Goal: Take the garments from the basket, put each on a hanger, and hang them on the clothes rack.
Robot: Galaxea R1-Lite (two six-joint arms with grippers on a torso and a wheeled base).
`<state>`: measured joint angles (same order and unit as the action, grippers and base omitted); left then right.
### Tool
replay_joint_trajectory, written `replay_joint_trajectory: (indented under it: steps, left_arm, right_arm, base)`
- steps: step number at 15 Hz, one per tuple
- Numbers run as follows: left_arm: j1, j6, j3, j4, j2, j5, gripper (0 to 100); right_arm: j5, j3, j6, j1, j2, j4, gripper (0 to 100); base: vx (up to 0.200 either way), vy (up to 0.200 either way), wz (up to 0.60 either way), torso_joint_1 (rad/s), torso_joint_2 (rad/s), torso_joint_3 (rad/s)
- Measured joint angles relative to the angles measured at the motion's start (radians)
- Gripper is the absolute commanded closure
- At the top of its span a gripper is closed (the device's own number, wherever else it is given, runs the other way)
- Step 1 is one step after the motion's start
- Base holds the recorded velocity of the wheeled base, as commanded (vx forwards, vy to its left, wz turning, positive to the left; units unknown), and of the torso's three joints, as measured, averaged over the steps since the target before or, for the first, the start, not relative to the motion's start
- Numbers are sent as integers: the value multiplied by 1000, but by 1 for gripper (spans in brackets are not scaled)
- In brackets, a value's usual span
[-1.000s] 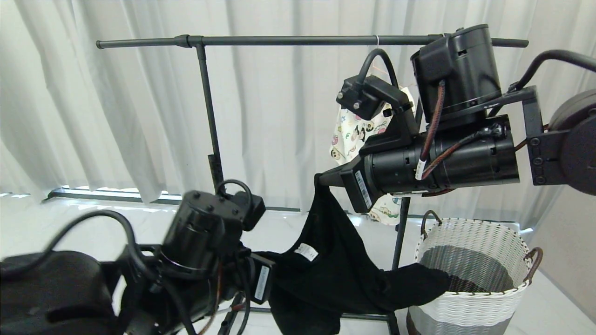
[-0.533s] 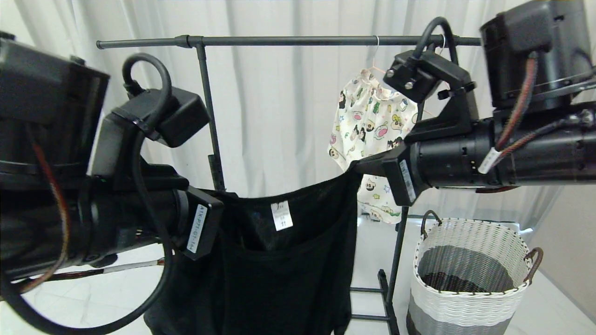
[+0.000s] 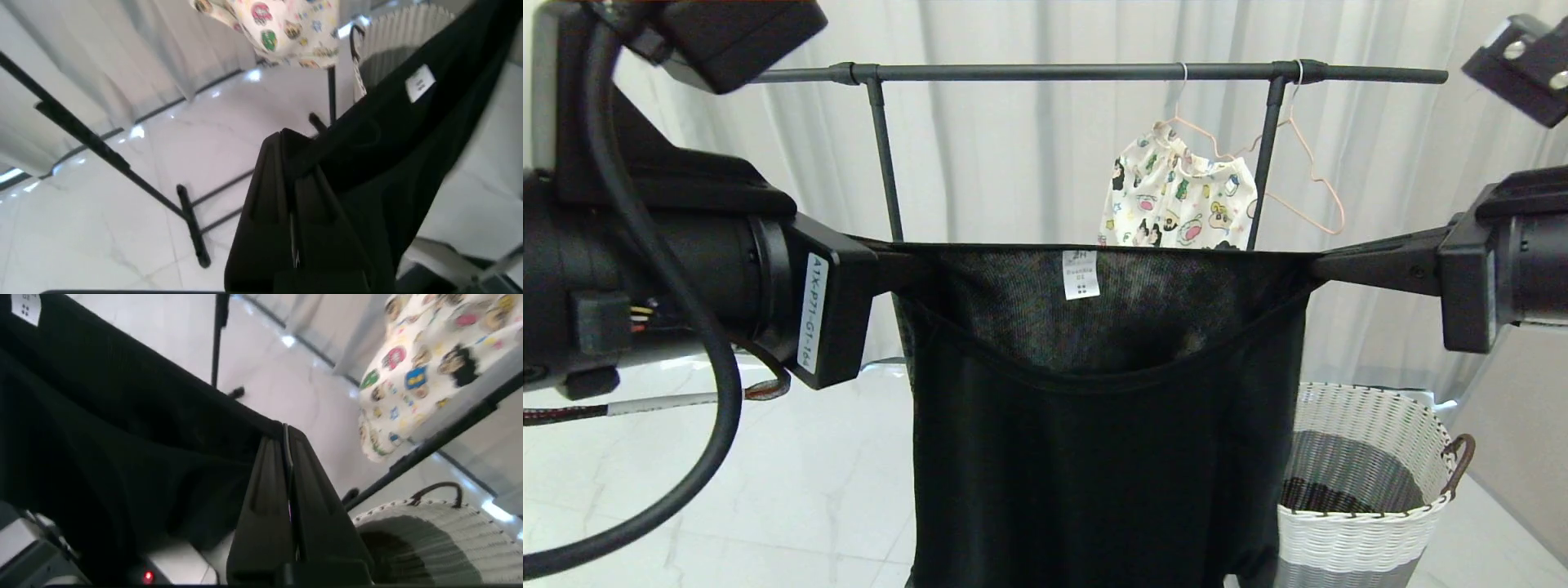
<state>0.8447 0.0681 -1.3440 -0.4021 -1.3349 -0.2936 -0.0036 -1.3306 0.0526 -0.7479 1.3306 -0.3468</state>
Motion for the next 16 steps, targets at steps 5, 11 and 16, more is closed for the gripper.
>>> replay_joint_trajectory:
  steps: [5, 11, 16]
  left_arm:
    - [55, 11, -24, 8, 8, -6, 100]
    - [81, 75, 31, 94, 10, -1, 100]
    - [103, 95, 67, 193, -7, 3, 100]
  right_arm:
    - [2, -68, 1, 6, -9, -4, 100]
    - [7, -129, -1, 4, -14, -83, 100]
    - [45, -121, -1, -2, -76, -196, 100]
  base:
    - [0, 0, 0, 0, 0, 0]
    - [0, 0, 0, 0, 0, 0]
    - [0, 0, 0, 0, 0, 0]
